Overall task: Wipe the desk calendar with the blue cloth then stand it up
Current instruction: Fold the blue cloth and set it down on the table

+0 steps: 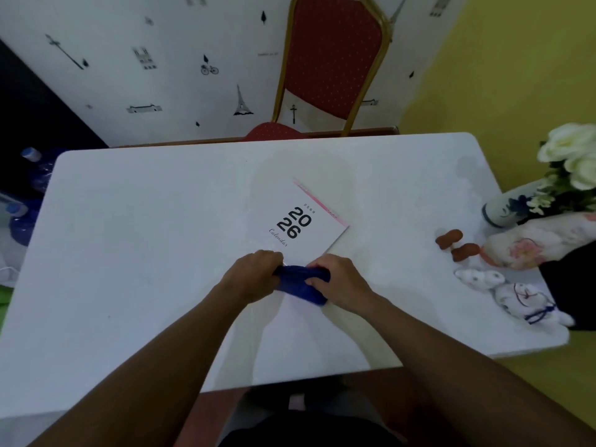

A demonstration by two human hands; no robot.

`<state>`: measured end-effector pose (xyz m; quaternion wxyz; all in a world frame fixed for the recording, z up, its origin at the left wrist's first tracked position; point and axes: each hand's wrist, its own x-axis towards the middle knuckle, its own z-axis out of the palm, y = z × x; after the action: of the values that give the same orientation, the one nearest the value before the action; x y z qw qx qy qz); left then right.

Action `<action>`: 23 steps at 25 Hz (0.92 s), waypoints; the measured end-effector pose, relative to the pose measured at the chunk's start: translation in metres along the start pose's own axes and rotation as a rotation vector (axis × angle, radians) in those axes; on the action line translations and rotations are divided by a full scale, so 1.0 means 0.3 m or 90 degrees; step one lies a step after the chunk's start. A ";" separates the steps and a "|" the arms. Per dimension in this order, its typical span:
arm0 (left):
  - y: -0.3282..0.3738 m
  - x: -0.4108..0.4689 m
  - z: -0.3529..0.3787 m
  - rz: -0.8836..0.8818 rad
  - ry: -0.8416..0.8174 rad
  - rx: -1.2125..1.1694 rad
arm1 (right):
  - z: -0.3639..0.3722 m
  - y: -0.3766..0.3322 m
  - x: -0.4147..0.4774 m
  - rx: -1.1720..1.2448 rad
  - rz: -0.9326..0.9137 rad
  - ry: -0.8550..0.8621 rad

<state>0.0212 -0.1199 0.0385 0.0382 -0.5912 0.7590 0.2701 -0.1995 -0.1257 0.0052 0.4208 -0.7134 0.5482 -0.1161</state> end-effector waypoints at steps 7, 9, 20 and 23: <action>0.029 -0.295 0.214 0.050 -0.066 0.032 | 0.090 0.091 -0.272 -0.274 -0.284 -0.036; 0.035 -0.337 0.273 0.029 -0.096 0.000 | 0.121 0.115 -0.328 -0.295 -0.241 -0.067; 0.085 -0.265 0.325 0.022 -0.007 0.104 | 0.190 0.098 -0.282 -0.407 -0.205 -0.095; 0.087 -0.233 0.254 0.031 0.066 0.031 | 0.169 0.073 -0.261 -0.274 -0.169 0.026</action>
<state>-0.0019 -0.0199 0.0097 0.0065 -0.5844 0.7807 0.2211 -0.2118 -0.0338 -0.0189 0.2291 -0.8499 0.4701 -0.0655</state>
